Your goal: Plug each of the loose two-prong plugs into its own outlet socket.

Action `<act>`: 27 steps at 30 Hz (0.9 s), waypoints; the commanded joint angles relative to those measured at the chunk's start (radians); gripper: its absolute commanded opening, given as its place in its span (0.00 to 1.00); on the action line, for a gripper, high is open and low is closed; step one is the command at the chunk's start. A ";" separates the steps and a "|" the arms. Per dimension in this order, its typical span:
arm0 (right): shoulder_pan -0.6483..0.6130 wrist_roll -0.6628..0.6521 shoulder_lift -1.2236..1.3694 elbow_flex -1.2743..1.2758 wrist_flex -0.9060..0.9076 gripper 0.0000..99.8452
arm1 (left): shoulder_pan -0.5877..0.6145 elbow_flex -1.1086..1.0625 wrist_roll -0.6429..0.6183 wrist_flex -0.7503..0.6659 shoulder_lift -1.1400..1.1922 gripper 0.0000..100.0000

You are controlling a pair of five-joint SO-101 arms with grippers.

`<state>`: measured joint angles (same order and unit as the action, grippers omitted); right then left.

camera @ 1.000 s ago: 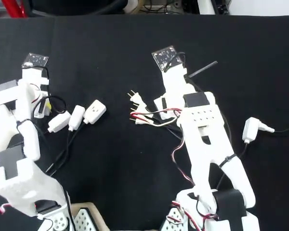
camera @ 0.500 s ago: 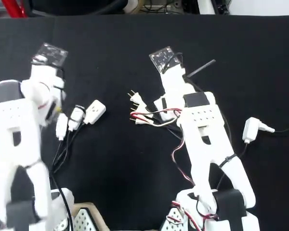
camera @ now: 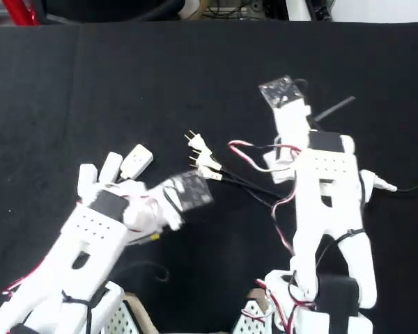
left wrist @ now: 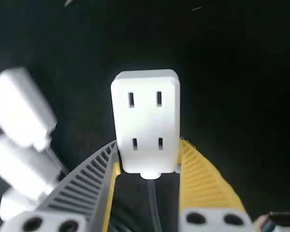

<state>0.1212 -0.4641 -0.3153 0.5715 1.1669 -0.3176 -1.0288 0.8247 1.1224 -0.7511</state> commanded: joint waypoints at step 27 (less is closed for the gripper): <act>0.087 -0.006 -0.222 0.038 0.052 0.01 | -0.147 0.463 -0.262 -0.178 0.663 0.29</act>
<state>0.2194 -0.4718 -0.4733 0.6038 1.2175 -0.4710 -0.6421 0.5792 0.8800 -0.0882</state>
